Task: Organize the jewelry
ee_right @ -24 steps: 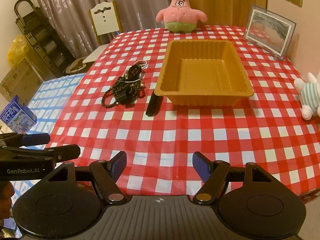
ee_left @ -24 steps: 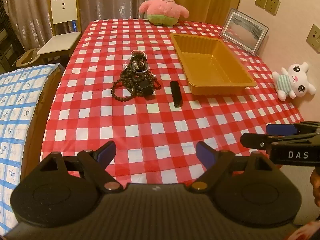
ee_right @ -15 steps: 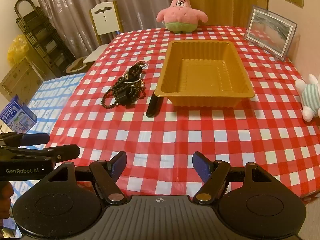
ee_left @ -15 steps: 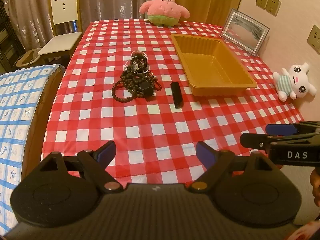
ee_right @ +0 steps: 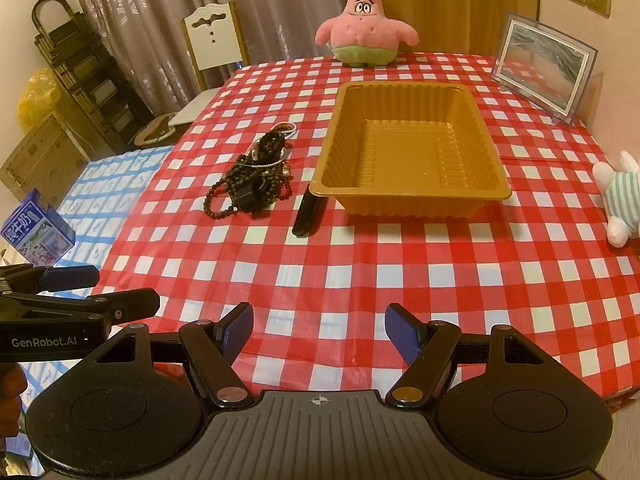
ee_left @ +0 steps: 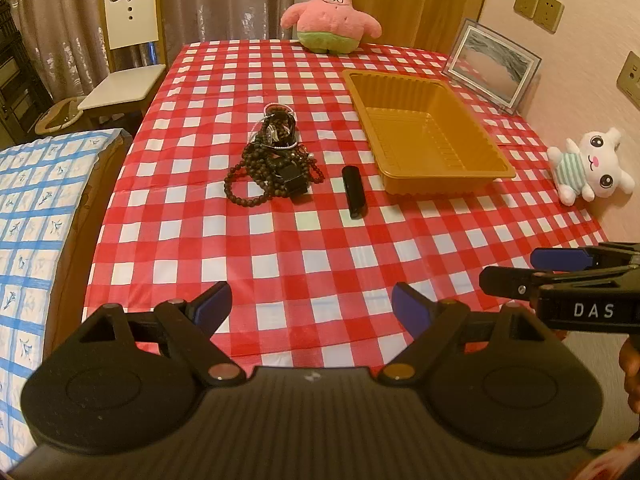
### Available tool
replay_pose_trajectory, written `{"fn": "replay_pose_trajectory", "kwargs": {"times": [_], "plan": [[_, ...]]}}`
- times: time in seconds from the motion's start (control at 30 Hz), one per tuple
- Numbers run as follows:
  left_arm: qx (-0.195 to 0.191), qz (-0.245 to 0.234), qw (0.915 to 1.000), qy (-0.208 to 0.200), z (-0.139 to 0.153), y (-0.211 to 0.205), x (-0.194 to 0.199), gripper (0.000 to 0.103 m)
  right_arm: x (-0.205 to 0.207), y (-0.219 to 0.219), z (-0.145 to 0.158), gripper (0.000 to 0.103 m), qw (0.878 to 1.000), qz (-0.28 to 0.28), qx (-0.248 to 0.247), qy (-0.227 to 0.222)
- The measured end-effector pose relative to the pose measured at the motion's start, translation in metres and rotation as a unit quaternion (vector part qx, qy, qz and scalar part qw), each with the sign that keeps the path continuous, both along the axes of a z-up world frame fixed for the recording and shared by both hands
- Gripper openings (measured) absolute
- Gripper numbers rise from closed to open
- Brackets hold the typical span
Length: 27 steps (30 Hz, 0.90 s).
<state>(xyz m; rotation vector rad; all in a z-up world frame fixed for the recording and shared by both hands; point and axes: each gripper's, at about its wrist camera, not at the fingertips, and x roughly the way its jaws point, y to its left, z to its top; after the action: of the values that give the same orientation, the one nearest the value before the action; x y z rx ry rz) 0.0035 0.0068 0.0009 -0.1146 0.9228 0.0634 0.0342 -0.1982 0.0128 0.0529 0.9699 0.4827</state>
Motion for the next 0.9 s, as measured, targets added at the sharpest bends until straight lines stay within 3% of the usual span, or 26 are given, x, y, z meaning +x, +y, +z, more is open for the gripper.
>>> {"fn": "replay_pose_trajectory", "kwargs": {"times": [0.9], "plan": [[0.001,0.0,1.0,-0.001,0.0003,-0.001,-0.0001,0.086,0.0031,-0.0009,0.0004,0.073,1.0,0.0,0.002,-0.001]]}}
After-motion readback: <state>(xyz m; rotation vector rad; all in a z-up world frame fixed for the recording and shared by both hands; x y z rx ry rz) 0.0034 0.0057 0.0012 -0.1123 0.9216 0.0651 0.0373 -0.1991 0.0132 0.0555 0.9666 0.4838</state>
